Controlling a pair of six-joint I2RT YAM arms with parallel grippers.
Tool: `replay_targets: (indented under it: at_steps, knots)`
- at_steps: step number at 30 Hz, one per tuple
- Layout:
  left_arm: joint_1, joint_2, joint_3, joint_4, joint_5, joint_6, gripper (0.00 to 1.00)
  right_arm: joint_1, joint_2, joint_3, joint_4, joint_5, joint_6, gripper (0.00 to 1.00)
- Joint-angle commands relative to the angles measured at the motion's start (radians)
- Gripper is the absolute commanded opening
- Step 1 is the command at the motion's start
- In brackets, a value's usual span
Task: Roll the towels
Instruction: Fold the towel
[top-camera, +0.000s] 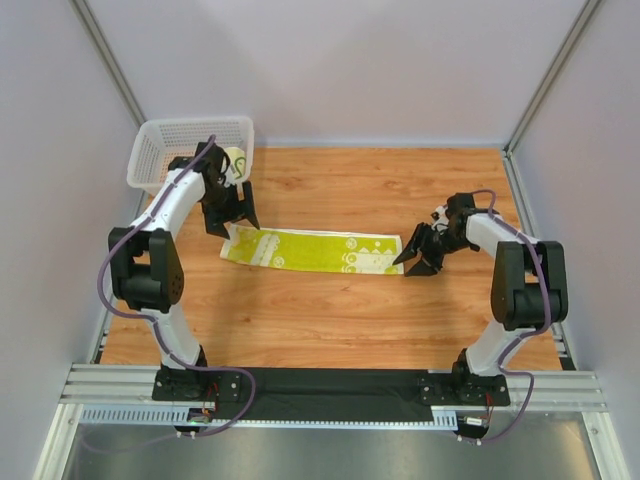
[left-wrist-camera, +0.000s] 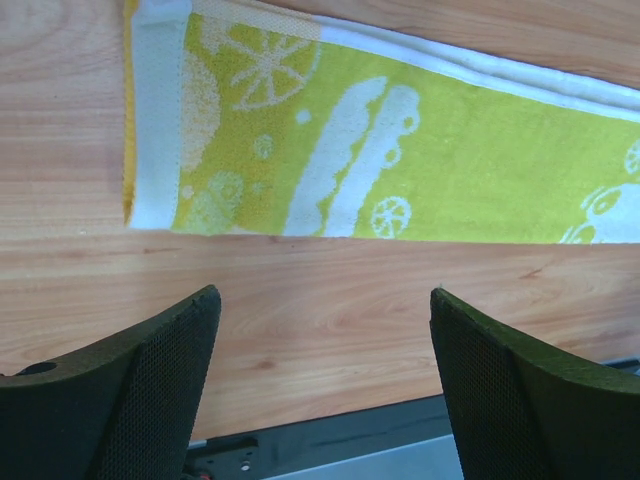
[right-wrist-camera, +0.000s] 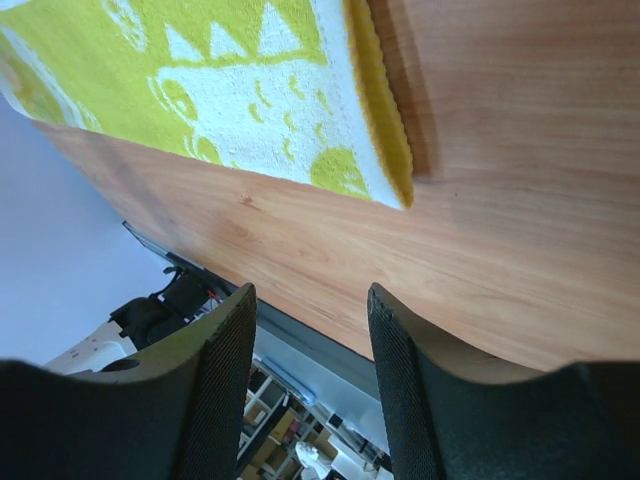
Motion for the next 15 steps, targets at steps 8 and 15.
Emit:
replay_targets:
  at_steps: [8, 15]
  knots:
    - [0.018, -0.111, -0.052, -0.030, -0.036, 0.023, 0.91, 0.001, 0.100, 0.049, 0.071, 0.032, 0.031, 0.45]
    - [0.018, -0.112, -0.066, -0.023, -0.027, 0.017, 0.90, 0.001, 0.129, 0.055, 0.071, 0.042, 0.017, 0.45]
